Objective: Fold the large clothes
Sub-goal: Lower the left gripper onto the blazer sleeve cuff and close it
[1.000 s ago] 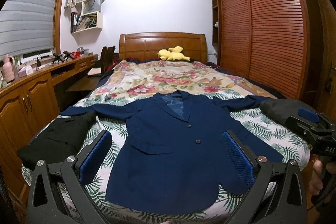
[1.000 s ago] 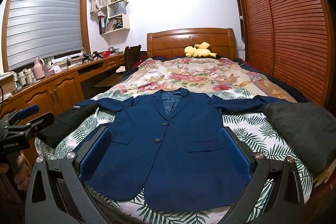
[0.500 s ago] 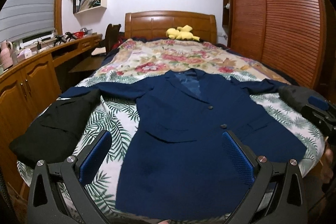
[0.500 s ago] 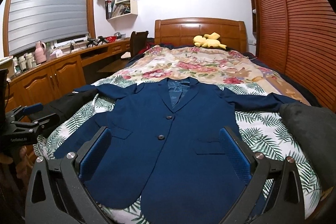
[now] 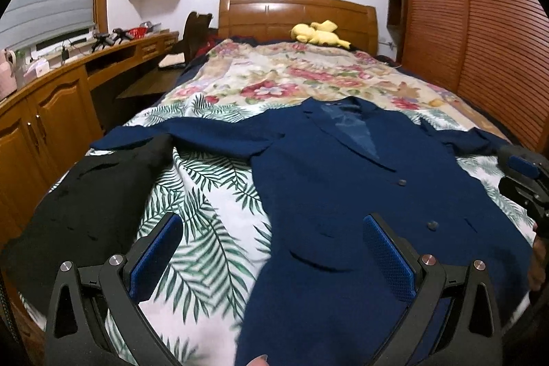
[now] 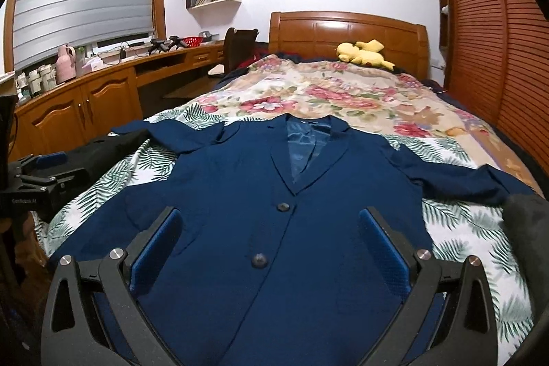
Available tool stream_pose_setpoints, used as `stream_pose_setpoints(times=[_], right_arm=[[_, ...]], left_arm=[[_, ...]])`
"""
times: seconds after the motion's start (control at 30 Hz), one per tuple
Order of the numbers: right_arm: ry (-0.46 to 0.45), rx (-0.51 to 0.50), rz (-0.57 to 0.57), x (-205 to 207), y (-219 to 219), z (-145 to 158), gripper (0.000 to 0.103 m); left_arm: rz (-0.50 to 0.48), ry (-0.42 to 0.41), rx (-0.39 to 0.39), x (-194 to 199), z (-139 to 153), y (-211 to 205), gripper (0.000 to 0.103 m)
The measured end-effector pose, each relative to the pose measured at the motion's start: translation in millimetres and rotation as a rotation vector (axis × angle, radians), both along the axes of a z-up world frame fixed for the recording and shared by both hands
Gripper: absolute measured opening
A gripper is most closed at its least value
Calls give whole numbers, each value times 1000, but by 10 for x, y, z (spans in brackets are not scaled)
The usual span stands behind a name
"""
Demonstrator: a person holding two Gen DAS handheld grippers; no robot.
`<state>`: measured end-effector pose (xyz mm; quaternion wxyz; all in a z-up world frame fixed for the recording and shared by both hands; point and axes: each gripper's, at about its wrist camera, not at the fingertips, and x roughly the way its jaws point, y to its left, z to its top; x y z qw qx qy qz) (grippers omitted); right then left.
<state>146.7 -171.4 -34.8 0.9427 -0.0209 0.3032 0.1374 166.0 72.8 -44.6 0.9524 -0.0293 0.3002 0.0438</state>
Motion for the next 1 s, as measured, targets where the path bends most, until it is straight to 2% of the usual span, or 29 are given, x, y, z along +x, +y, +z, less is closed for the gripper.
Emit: stream_pose_setpoints(times=[0.23, 0.47, 0.67, 0.8, 0.87, 1.0], right_arm=[[50, -27, 49, 561, 89, -387, 102], [152, -22, 84, 866, 77, -883, 100], [175, -8, 87, 891, 52, -914, 100], [172, -2, 86, 917, 36, -915, 100], [172, -1, 84, 915, 27, -914, 100], [163, -6, 83, 922, 54, -916, 100]], left_arm=[[4, 41, -63, 470, -71, 208, 103], [35, 88, -98, 1000, -139, 407, 102], [90, 112, -127, 1434, -226, 600, 87], [134, 160, -175, 1787, -355, 738, 75], [161, 185, -204, 1927, -431, 807, 73], [226, 248, -195, 2151, -558, 882, 70]])
